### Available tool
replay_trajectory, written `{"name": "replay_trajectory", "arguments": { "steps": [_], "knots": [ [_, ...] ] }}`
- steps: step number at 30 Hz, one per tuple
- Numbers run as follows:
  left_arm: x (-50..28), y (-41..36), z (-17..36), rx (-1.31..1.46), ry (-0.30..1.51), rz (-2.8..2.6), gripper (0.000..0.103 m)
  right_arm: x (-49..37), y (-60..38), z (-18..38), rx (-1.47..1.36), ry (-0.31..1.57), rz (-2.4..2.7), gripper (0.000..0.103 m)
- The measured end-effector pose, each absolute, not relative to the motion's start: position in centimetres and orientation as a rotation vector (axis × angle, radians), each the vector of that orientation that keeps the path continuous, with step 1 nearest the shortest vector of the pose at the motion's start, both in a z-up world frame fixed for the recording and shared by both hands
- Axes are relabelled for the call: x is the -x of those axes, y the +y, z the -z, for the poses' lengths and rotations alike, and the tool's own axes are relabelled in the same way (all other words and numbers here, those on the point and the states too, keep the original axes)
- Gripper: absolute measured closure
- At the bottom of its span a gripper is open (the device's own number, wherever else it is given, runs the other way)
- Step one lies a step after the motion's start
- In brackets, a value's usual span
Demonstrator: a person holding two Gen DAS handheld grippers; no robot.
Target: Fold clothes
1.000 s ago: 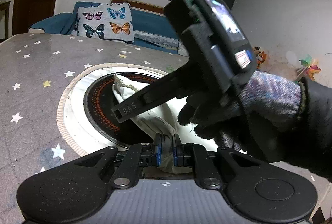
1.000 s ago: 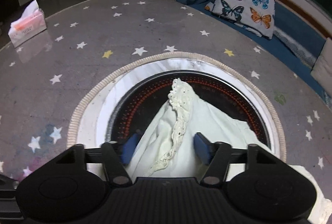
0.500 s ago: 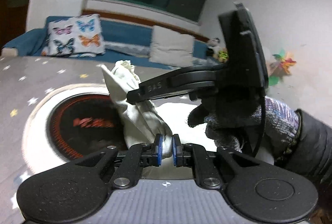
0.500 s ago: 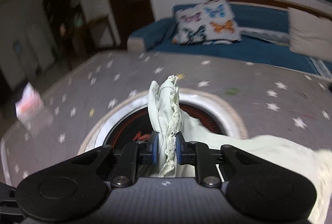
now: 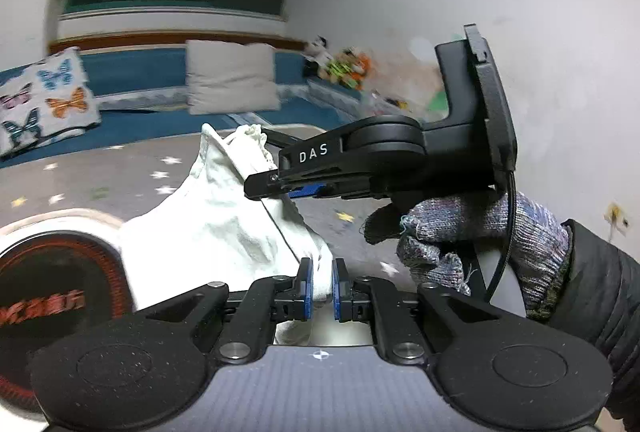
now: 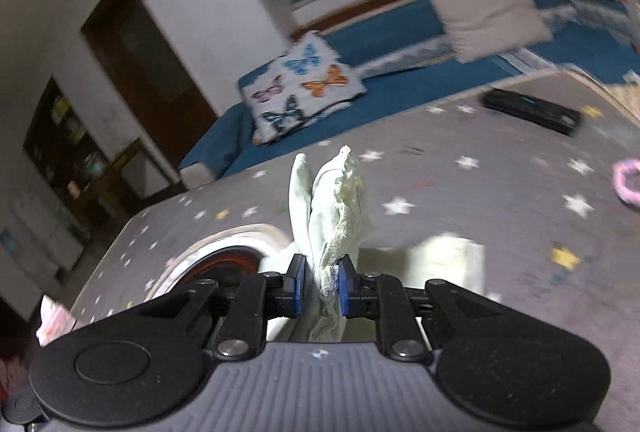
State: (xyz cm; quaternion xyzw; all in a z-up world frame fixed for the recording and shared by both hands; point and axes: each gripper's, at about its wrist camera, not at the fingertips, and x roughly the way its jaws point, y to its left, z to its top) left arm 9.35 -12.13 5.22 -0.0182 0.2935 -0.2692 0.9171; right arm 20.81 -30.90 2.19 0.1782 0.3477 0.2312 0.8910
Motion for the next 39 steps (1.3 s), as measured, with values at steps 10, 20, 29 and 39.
{"name": "replay_trajectory", "arguments": {
  "steps": [10,20,29,39],
  "knots": [
    [-11.1,-17.7,-2.0,-0.056,0.703,0.607,0.092,-22.7,-36.4,3.0,-0.494,0.804,-0.430,0.070],
    [-9.1,-16.0,-1.6,-0.103,0.692,0.643,0.076,-19.3,-36.6,-0.7,-0.317,0.711,-0.424,0.060],
    [-11.9,-10.1,-0.6,-0.080,0.721,0.463,0.079,-14.7,-33.8,-1.9,-0.210,0.697,-0.588,0.060],
    [-11.7,-7.7,1.3,-0.125,0.777,0.386,0.093,-13.0,-36.6,2.4,-0.238,0.813,-0.449,0.061]
  ]
}}
